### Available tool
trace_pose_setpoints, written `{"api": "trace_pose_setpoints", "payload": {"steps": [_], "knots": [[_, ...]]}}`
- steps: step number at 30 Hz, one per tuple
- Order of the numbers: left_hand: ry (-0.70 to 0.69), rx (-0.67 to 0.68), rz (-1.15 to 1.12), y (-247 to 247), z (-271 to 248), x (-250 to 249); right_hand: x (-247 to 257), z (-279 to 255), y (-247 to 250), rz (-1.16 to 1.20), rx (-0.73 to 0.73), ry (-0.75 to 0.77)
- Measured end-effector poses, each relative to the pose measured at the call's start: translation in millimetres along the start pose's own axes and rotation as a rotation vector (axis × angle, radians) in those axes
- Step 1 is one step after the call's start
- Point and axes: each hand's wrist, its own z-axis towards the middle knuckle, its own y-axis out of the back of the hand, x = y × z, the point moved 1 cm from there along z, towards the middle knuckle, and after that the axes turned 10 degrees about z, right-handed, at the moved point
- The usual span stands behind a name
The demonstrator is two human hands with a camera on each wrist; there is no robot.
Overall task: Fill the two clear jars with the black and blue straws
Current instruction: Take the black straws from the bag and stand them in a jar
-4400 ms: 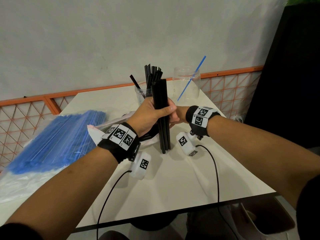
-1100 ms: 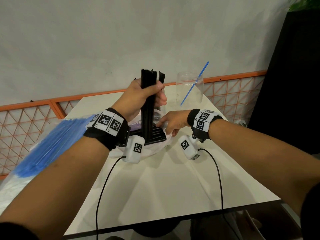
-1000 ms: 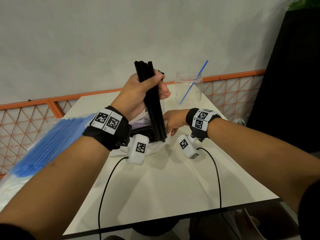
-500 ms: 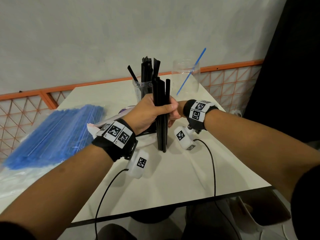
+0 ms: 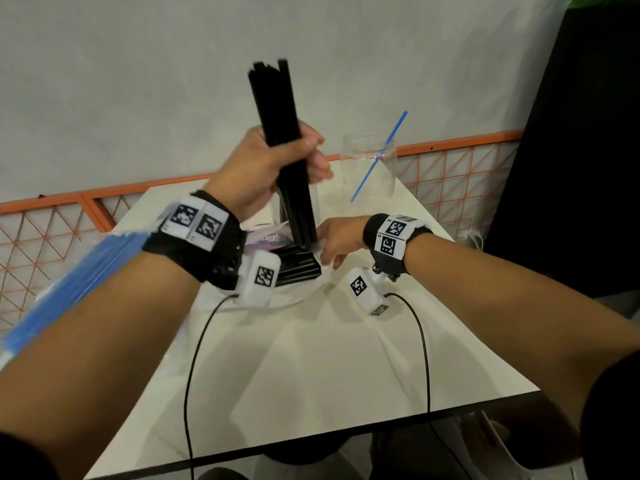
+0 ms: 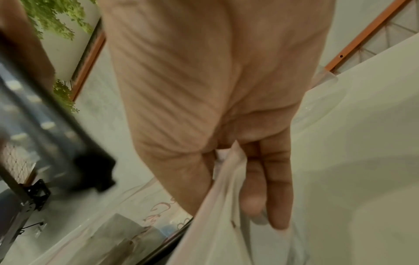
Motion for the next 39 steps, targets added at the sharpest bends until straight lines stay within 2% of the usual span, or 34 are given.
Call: {"api": "trace_pose_setpoints", "payload": {"steps": [5,9,12,22,26,28,30,33,35,37,39], "knots": [[-0.105,-0.136,0.096,28,45,-19,2,-2,1,-0.041,0.048,0.017],[-0.195,-0.26,0.08,40,71,-12,-3,1,3,-0.053,0.035,0.024],[-0.222,-0.288,0.094,40,81,2,-5,3,3,-0.032,0.038,0.026],[0.114,-0.347,0.155,38,90,59,-9,8,4,-0.025,0.043,0.03],[0.107,-0.4,0.225,41,90,62,-9,8,4,-0.019,0.041,0.027],[0.042,-0.49,0.333,46,93,57,-9,8,4,-0.021,0.038,0.026],[-0.029,-0.529,0.575,48,96,53,-9,8,4,-0.018,0.036,0.021],[-0.028,-0.349,1.085,43,93,57,-8,8,4,-0.025,0.031,0.021],[-0.014,-0.276,1.318,38,88,58,-7,7,3,-0.027,0.031,0.021],[-0.111,-0.37,1.366,34,81,47,-6,5,2,-0.029,0.027,0.028],[-0.244,-0.463,1.261,28,68,35,-5,4,1,-0.013,0.032,0.037]]}}
